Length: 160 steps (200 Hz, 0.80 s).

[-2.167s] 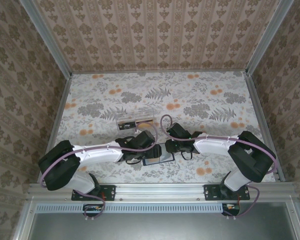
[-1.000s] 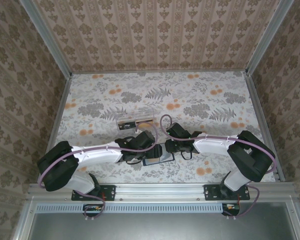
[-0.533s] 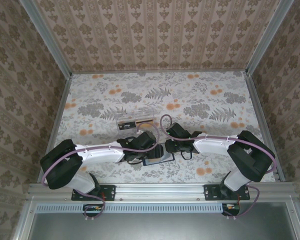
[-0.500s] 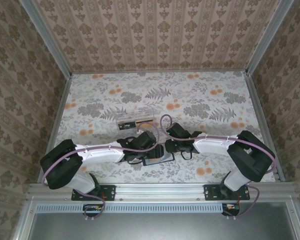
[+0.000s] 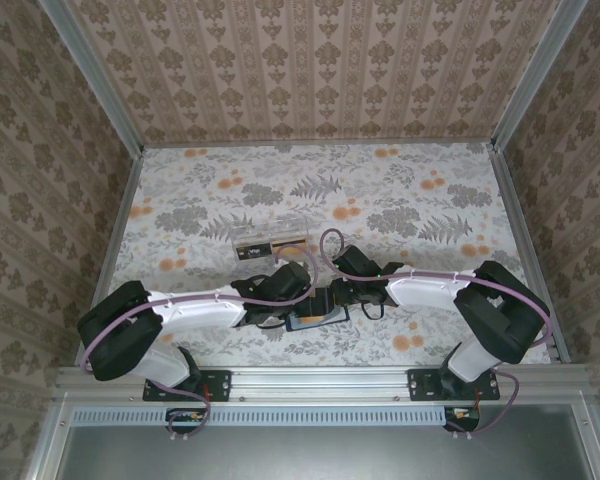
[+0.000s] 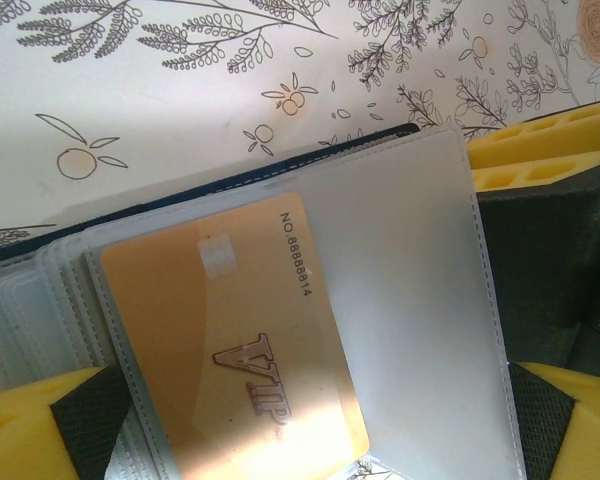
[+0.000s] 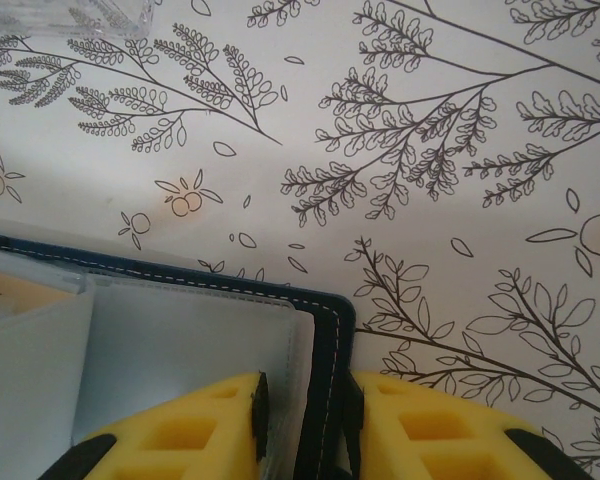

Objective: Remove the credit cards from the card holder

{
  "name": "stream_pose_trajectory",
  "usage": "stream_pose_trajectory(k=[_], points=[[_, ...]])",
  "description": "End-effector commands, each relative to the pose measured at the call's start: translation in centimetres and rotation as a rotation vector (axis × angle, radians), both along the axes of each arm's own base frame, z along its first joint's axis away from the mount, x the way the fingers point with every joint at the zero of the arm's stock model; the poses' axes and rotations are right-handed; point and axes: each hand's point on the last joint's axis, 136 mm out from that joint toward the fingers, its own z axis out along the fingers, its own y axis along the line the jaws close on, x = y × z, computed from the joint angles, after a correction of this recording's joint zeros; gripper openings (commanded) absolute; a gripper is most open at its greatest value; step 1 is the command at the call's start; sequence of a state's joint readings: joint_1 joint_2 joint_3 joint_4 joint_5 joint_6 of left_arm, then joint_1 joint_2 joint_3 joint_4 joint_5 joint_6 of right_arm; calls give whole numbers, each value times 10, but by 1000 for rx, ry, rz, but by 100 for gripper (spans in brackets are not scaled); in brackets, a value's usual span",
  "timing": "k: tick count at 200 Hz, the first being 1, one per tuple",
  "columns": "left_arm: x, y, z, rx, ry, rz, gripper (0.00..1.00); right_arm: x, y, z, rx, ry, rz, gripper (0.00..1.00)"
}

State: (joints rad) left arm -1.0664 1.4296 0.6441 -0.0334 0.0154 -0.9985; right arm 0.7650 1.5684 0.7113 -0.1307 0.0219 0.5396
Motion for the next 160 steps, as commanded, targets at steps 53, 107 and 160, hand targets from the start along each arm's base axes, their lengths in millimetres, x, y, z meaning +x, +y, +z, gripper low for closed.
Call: stream_pose_trajectory(k=[53, 107, 160], points=[[-3, -7, 14, -78, -30, -32, 100, -20, 2, -14, -6, 81, 23, 32], [-3, -4, 15, -76, -35, -32, 100, -11, -12, 6, -32, 14, -18, 36], [3, 15, 23, -74, -65, 16, 100, 2, -37, 51, -40, -122, -106, 42]])
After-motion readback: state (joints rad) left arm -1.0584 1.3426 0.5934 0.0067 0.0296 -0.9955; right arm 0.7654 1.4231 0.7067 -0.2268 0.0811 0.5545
